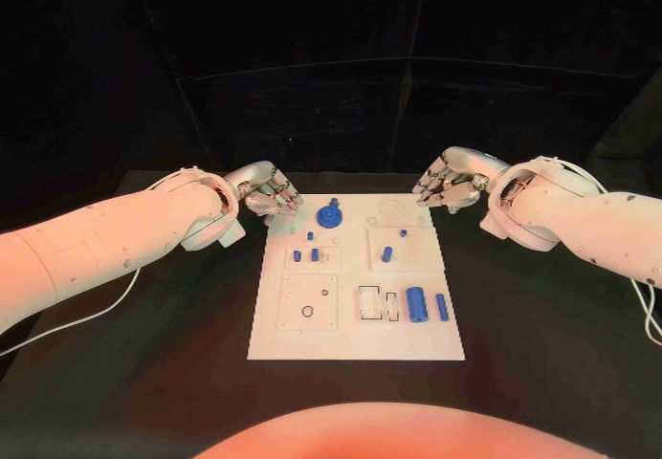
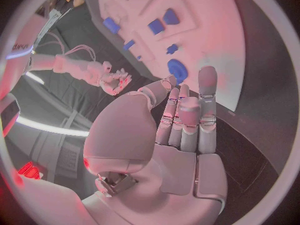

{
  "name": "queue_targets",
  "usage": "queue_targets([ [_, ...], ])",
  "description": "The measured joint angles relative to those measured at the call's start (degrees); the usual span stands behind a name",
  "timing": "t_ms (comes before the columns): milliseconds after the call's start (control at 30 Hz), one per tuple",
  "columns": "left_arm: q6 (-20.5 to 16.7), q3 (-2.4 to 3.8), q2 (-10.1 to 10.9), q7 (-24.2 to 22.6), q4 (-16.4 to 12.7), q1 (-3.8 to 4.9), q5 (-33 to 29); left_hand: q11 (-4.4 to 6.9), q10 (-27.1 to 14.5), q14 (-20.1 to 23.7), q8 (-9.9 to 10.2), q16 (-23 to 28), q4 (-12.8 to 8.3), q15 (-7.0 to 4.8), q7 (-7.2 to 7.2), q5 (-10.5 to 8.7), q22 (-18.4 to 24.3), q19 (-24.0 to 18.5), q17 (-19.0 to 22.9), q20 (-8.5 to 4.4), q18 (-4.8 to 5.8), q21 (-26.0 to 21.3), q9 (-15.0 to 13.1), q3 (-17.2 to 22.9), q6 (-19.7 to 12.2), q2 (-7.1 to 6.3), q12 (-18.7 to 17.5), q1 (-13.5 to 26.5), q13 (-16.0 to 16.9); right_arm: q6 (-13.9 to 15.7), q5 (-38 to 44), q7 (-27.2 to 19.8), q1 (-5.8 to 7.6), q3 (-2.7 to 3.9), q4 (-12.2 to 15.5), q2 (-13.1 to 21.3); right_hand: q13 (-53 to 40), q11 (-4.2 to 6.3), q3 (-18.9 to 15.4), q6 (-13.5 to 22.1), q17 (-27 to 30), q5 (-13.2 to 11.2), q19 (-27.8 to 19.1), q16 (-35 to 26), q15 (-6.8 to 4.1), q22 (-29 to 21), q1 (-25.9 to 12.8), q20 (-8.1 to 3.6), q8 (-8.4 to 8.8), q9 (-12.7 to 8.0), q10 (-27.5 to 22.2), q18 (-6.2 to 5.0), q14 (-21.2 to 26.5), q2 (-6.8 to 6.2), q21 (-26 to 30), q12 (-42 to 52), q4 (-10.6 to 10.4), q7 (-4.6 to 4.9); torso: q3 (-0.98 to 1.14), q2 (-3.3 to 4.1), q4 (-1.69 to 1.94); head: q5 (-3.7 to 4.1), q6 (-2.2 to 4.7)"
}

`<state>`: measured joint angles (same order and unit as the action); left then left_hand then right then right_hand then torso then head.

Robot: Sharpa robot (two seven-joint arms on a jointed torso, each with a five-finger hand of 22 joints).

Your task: Assemble the parts on the task board

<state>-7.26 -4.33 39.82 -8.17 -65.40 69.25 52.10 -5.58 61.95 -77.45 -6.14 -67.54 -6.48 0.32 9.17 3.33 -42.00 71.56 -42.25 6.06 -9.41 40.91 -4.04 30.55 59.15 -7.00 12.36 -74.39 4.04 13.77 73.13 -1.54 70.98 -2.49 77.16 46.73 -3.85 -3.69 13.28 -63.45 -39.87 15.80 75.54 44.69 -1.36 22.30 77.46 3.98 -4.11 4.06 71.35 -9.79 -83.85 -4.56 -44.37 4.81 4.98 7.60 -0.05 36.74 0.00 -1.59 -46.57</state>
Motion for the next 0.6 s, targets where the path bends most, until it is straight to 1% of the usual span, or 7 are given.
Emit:
queue_targets([
  [67,-0.19,-0.04,0.53,-2.99,-0.75,0.0,-6.56,0.63,2.4,1.14,-0.17,1.33,0.0,-0.33,-0.42,0.0,0.72,-0.83,2.11,-0.19,-0.77,-1.05,-0.05,0.0,0.76,0.35,1.65,-0.26,0.58,-0.04,3.19,0.56,-0.57,0.0,0.77,0.24,0.0,-0.24,1.28,0.0,-1.56,-0.15,-1.08,2.25,0.0,2.17,-0.6,0.07,0.15,-0.04,-0.24,0.0,0.0,-0.6,-2.45,-0.23,0.24,0.0,-0.03,0.0,-0.06,0.37,0.16],
  [133,-0.16,-0.05,1.01,-6.22,-1.83,0.01,-13.48,1.34,4.5,1.78,-0.58,2.09,0.25,-0.8,-0.89,0.0,1.12,-1.26,3.35,-0.59,-0.88,-1.69,-0.1,-0.95,1.28,0.67,3.25,0.1,1.18,-0.07,6.52,1.16,-1.26,-0.03,1.44,0.37,0.02,-0.38,1.92,0.12,-0.83,-0.48,-2.38,1.91,0.0,1.81,-0.96,0.14,0.19,-0.11,-0.69,0.0,0.0,-0.96,-2.45,-0.63,0.45,0.12,-0.06,0.0,-0.07,0.78,0.25],
  [167,-0.07,-0.05,1.22,-7.48,-2.34,0.01,-16.33,1.49,4.73,2.29,-0.58,2.61,0.4,-0.85,-0.98,0.0,1.3,-1.3,4.27,-0.64,-0.9,-1.96,-0.1,-1.41,1.37,0.5,3.68,0.26,1.34,-0.08,7.86,1.41,-1.6,-0.02,1.72,0.4,0.06,-0.45,2.07,0.47,-0.85,-0.59,-2.78,1.97,0.0,2.0,-1.2,0.32,0.41,-0.2,-1.28,0.01,0.0,-1.2,-2.86,-0.71,0.53,0.4,-0.07,0.01,-0.07,0.95,0.3],
  [233,0.25,-0.07,1.74,-10.09,-3.54,0.0,-22.52,1.6,4.83,3.2,-0.58,3.57,0.58,-0.89,-0.98,0.0,1.57,-1.73,5.94,-0.64,-0.89,-2.33,-0.1,-2.04,1.37,0.63,4.06,0.71,1.46,-0.11,10.68,1.94,-2.47,-0.02,2.24,0.4,0.19,-0.53,2.35,1.24,-2.08,-1.25,-2.77,3.4,0.22,3.69,-1.53,0.31,0.5,-0.24,-2.26,0.0,-0.22,-1.53,-4.29,-1.04,0.56,0.64,-0.1,0.01,-0.04,1.24,0.41],
  [267,0.4,-0.07,1.96,-11.06,-4.06,-0.02,-25.02,1.6,4.83,3.42,-0.58,3.99,0.77,-0.91,-0.98,0.0,1.72,-1.73,6.59,-0.64,-0.89,-2.55,-0.09,-2.23,1.37,0.63,4.06,0.71,1.46,-0.12,11.78,2.16,-2.81,-0.03,2.35,0.34,0.24,-0.83,2.43,1.45,-2.6,-1.61,-2.92,4.03,0.22,4.37,-1.77,0.46,0.5,-0.24,-2.72,0.0,-0.22,-1.77,-4.91,-1.04,0.64,0.85,-0.1,0.01,-0.01,1.31,0.47],
  [367,0.87,-0.09,2.52,-13.69,-5.42,-0.26,-32.09,1.6,4.82,3.97,-0.58,4.57,0.79,-0.75,-0.98,0.0,1.99,-2.05,7.87,-0.72,-0.87,-2.9,-0.06,-2.56,1.37,0.63,4.06,0.71,1.46,-0.15,14.84,2.78,-3.62,-0.05,2.42,-0.17,0.25,-1.01,2.82,1.88,-4.01,-2.3,-3.08,5.73,0.44,6.22,-1.84,0.62,0.5,-0.24,-3.51,0.0,0.0,-1.85,-6.62,-1.04,0.7,0.79,-0.08,0.03,0.04,1.38,0.62],
  [600,1.61,-0.12,3.1,-16.71,-6.99,-0.51,-41.07,1.59,4.81,4.79,-0.58,5.41,0.79,-0.73,-0.98,0.0,2.27,-2.12,9.35,-0.64,-0.86,-3.41,-0.04,-2.88,1.37,0.87,4.3,0.95,1.51,-0.22,18.64,3.69,-5.09,-0.04,1.68,-1.82,0.25,-1.22,5.11,2.3,-7.72,-4.45,-3.38,10.31,0.64,11.6,-1.84,0.92,0.5,-0.24,-4.33,0.0,-0.2,-1.84,-11.51,-1.04,1.57,1.2,0.01,0.07,0.08,1.36,0.64],
])
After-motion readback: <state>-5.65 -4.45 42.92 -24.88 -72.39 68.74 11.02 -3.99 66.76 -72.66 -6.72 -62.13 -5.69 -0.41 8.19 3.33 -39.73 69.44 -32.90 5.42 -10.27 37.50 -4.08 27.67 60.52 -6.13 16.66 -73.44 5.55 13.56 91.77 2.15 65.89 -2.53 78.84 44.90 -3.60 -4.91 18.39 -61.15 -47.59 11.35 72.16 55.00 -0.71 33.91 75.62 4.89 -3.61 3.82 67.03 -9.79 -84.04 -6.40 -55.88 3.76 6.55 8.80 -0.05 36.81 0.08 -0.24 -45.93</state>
